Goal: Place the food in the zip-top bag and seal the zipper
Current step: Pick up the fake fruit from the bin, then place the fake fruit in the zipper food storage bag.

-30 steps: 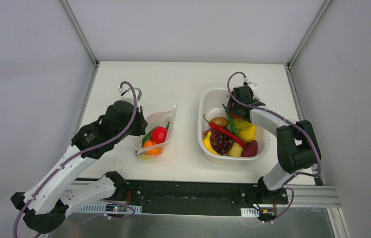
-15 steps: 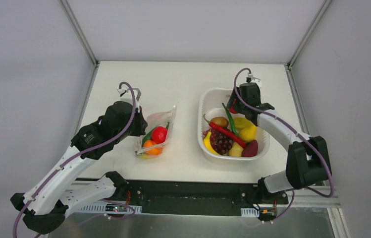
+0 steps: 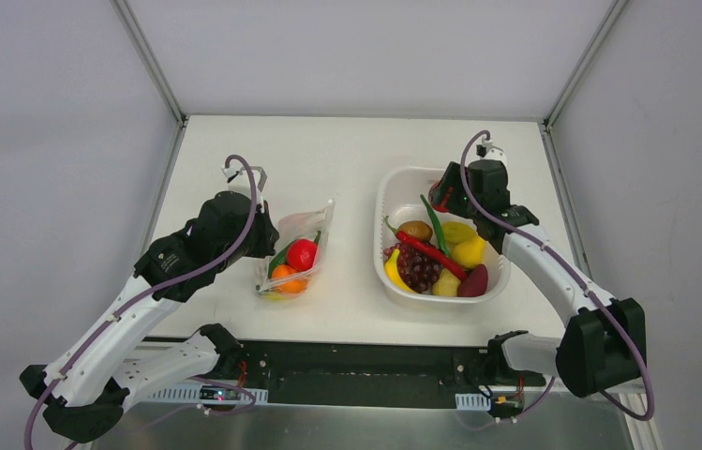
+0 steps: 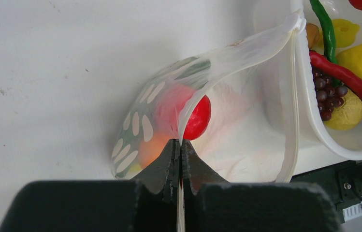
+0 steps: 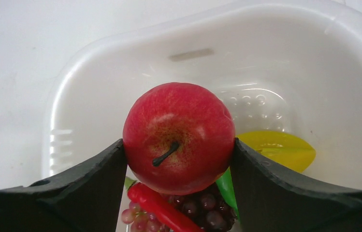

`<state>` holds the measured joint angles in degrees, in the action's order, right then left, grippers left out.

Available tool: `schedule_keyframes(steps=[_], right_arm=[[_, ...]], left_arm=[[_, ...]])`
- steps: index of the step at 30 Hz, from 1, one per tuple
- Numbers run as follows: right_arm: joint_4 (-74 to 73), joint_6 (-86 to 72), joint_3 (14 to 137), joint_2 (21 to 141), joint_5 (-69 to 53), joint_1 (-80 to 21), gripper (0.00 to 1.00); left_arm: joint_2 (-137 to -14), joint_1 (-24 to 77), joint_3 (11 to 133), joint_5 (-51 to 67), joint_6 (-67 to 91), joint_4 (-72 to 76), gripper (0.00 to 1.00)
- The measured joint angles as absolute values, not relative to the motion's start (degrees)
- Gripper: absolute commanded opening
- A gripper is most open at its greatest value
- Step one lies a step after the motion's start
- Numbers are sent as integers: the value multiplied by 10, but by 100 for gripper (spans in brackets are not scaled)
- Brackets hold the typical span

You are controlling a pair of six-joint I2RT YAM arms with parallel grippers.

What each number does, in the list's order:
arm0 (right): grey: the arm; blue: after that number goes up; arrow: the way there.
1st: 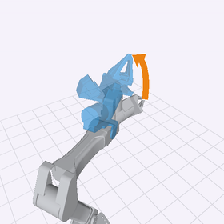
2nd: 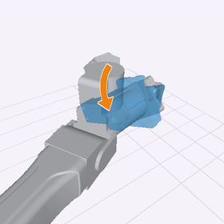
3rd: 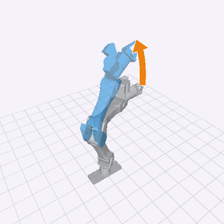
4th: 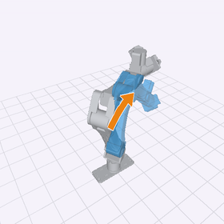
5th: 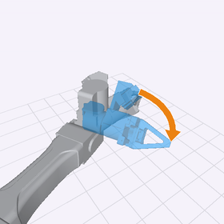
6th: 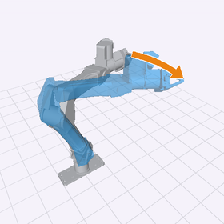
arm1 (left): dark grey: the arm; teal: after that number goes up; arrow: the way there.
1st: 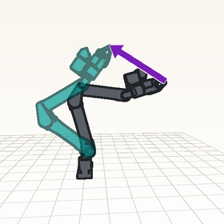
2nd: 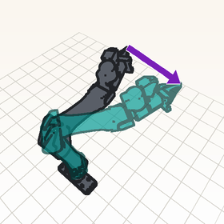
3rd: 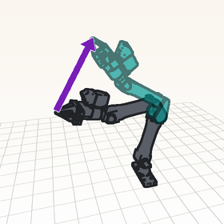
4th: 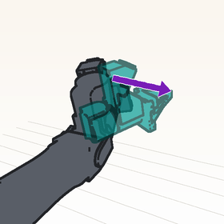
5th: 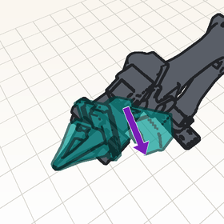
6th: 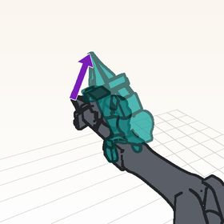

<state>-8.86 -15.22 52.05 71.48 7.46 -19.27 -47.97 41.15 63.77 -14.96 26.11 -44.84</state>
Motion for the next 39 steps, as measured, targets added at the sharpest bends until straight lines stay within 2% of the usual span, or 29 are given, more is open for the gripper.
schedule_keyframes(steps=[6, 14, 20, 30, 36, 39], right_arm=[[-93, -178, 520, 683, 6, -193, 55], [-65, -241, 511, 631, -160, -195, 55], [-41, -265, 523, 615, -232, -266, 54], [-34, -213, 625, 638, -214, -497, 53], [-61, -148, 694, 714, -119, -603, 53], [-95, -116, 724, 757, -34, -645, 53]], left_arm=[[-480, 411, 638, -149, 261, -448, 0], [-480, 411, 638, -140, 262, -448, 0], [-480, 411, 638, -139, 262, -448, 0], [-480, 411, 638, -139, 262, -448, 0], [-480, 411, 638, -137, 262, -444, 0], [-479, 411, 638, -137, 262, -444, 0]])
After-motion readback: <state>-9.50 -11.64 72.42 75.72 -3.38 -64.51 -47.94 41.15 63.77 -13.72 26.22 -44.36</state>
